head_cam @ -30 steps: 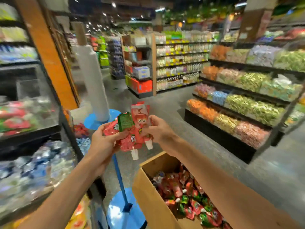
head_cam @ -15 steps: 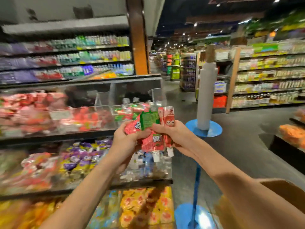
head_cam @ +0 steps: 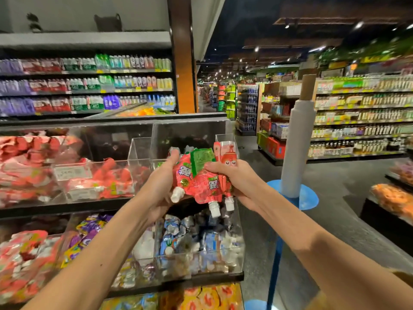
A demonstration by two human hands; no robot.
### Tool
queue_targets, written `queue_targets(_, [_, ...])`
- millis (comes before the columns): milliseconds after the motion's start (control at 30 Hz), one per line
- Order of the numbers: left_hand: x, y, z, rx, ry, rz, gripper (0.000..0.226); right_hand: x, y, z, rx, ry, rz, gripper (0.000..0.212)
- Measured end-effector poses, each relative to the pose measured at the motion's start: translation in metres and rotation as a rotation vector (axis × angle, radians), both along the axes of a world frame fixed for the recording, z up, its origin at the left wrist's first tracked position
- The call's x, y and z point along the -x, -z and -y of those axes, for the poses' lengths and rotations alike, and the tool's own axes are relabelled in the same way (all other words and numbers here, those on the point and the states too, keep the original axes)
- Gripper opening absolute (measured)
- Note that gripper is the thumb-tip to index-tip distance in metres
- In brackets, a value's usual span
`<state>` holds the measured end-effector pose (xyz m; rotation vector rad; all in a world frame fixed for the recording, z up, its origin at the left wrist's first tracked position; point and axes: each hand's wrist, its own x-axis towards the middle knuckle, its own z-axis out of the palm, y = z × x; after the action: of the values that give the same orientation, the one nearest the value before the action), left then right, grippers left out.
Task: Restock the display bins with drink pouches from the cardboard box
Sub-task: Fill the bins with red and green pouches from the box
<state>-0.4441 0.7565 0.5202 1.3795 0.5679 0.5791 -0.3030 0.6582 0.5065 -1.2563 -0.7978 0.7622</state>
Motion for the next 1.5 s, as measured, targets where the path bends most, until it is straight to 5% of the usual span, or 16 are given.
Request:
queue_targets(167, [-0.04, -0.008, -0.034, -0.046, -0.073, -0.049, 0.01, -0.054, -0.008, -0.029, 0.009, -0.016, 0.025, 0.026])
queue_targets(267, [-0.065, -0.017, -0.047, -0.07, -0.075, -0.065, 0.061, -0.088, -0.017, -0.045, 0.023, -0.057, 0.021, 0.028])
queue_targets(333, [-0.082, -0.019, -0.052, -0.139, -0.046, -0.093, 0.074, -0.107, -0.022, -0.056, 0.027, -0.109, 0.008, 0.024])
queue_targets(600, [-0.118, -0.025, -0.089, -0.3, -0.079, -0.113, 0.011, -0.146, -0.031, -0.083, 0.049, -0.095, 0.044, 0.035])
queue_targets(767, [-0.117, -0.045, -0.13, -0.123, -0.178, 0.08, 0.034, -0.146, -0.035, -0.093, 0.051, 0.072, 0.042, 0.032])
queue_targets(933, [-0.13, -0.05, -0.162, -0.525, -0.193, 0.07, 0.018, -0.145, -0.04, -0.101, 0.005, 0.261, 0.007, 0.035])
queue_targets(1167, [-0.17, -0.025, -0.203, -0.972, -0.005, -0.027, 0.033, -0.171, -0.042, -0.106, -0.014, 0.313, -0.042, 0.026])
queue_targets(1500, [-0.252, 0.007, -0.234, -1.39, 0.179, -0.54, 0.031, -0.204, -0.034, -0.137, 0.001, 0.257, 0.003, 0.026])
